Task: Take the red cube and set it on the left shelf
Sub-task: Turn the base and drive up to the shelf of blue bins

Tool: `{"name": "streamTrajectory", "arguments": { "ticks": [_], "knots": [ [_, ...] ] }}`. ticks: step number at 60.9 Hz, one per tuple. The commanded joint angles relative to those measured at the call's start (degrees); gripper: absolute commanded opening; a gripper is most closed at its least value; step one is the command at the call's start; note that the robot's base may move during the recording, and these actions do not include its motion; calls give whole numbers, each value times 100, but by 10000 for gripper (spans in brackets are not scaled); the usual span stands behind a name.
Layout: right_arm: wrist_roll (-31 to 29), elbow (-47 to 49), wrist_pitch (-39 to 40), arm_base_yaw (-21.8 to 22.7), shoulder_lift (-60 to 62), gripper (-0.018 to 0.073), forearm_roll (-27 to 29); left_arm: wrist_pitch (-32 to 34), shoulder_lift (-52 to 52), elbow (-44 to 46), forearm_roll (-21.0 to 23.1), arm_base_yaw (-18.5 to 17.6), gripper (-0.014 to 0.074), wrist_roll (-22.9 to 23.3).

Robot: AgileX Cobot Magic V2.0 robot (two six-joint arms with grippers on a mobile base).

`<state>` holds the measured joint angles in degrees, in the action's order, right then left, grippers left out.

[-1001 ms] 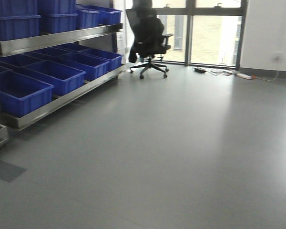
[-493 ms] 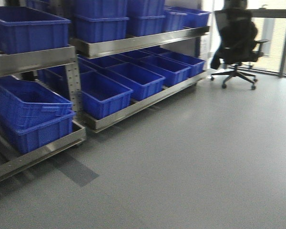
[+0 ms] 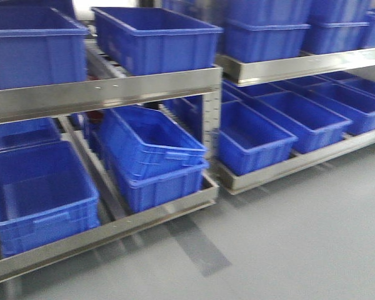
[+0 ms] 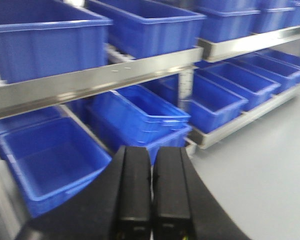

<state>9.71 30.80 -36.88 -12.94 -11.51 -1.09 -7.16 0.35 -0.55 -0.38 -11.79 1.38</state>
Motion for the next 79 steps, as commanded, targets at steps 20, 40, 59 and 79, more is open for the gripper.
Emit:
{"name": "streamTrajectory", "arguments": {
  "ticks": [20, 40, 59, 79],
  "knots": [
    [-56, 148, 463, -11, -76, 165, -64, 501, 84, -132, 38, -51, 102, 5],
    [-56, 148, 463, -11, -76, 165, -64, 501, 84, -132, 38, -51, 102, 5],
    [-56, 148, 463, -11, -76, 165, -64, 501, 84, -132, 38, -51, 102, 5],
    [-56, 148, 463, -11, -76, 165, -64, 501, 84, -132, 38, -51, 102, 5]
  ]
}}
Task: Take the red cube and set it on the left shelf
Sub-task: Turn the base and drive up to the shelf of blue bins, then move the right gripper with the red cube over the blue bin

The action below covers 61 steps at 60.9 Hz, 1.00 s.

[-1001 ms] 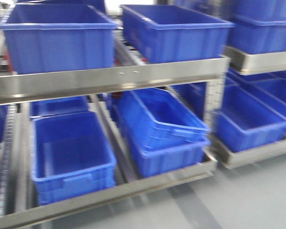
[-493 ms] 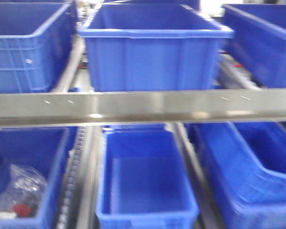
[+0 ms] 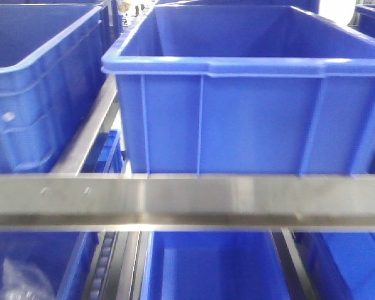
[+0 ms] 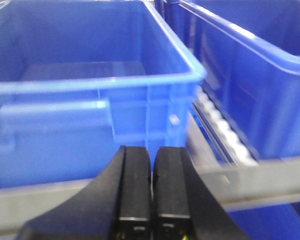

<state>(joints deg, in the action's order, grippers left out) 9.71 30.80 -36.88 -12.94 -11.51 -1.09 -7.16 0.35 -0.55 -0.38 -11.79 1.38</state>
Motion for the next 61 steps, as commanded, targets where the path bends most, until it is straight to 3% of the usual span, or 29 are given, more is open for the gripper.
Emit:
{"name": "streamTrajectory", "arguments": {
  "ticks": [1, 61],
  "knots": [
    [-56, 148, 463, -11, -76, 165, -64, 501, 84, -132, 38, -51, 102, 5],
    [-56, 148, 463, -11, -76, 165, -64, 491, 84, -132, 38, -35, 102, 5]
  ]
}}
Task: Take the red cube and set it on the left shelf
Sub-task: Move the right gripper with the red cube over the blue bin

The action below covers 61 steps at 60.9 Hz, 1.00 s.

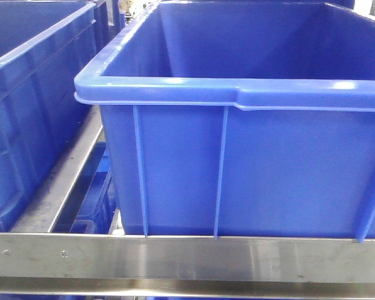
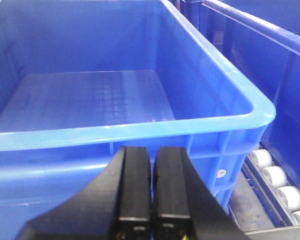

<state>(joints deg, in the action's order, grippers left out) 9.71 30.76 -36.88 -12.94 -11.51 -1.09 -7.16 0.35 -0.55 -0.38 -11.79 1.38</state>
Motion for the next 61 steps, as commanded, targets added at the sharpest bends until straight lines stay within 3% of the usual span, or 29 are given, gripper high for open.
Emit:
{"name": "streamTrajectory", "arguments": {
  "ticks": [1, 7, 22, 31, 61],
  "knots": [
    [-56, 153, 463, -11, -76, 165, -64, 491, 84, -132, 38, -25, 102, 5],
    [-56, 153, 463, -11, -76, 165, -69, 491, 84, -132, 38, 112, 102, 5],
    [-56, 153, 463, -11, -76, 165, -69, 491, 95, -132, 38, 1057, 102, 5],
    [-56, 153, 463, -11, -76, 165, -69, 491, 95, -132, 38, 1372, 102, 5],
    [-56, 153, 527, -11, -76, 165, -69, 491, 95, -132, 38, 1409, 102, 5]
  ]
}}
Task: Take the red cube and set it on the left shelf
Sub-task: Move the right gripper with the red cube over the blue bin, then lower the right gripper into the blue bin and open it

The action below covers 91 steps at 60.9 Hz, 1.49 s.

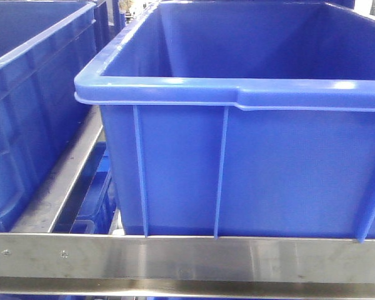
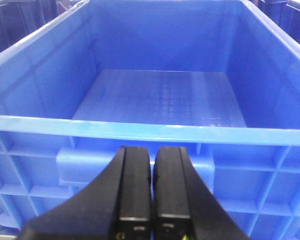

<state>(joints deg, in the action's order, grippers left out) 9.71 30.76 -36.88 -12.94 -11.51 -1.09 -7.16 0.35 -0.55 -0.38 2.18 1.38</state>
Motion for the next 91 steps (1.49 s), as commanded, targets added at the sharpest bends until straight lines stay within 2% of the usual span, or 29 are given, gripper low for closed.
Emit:
{"name": "streamTrajectory", "arguments": {
  "ticks": [1, 7, 15, 20, 26, 33, 43, 54, 65, 91],
  "knots": [
    [-56, 153, 527, -11, -76, 165, -69, 491, 107, -132, 38, 12, 102, 5],
    [-77, 231, 539, -11, -95, 165, -39, 491, 107, -132, 38, 12, 102, 5],
    [-238, 837, 377, -11, -467, 165, 39, 491, 107, -132, 38, 12, 102, 5],
    [-636, 1370, 133, -11, -967, 165, 109, 491, 107, -132, 38, 12, 102, 5],
    [-1211, 2120, -229, -34, -1661, 165, 455, 491, 107, -132, 38, 12, 102, 5],
    [-1390, 2686, -329, -369, -2441, 165, 791, 491, 107, -132, 38, 12, 102, 5],
    [-1585, 3170, -403, -1015, -3481, 165, 783, 491, 107, -132, 38, 12, 102, 5],
    [-1602, 3417, -339, -1356, -4660, 165, 775, 491, 107, -132, 38, 12, 102, 5],
    [-1602, 3864, -297, -1362, -5838, 165, 772, 491, 107, -132, 38, 12, 102, 5],
    [-1602, 5609, -90, -1362, -8188, 165, 772, 491, 107, -132, 38, 12, 102, 5]
  ]
}}
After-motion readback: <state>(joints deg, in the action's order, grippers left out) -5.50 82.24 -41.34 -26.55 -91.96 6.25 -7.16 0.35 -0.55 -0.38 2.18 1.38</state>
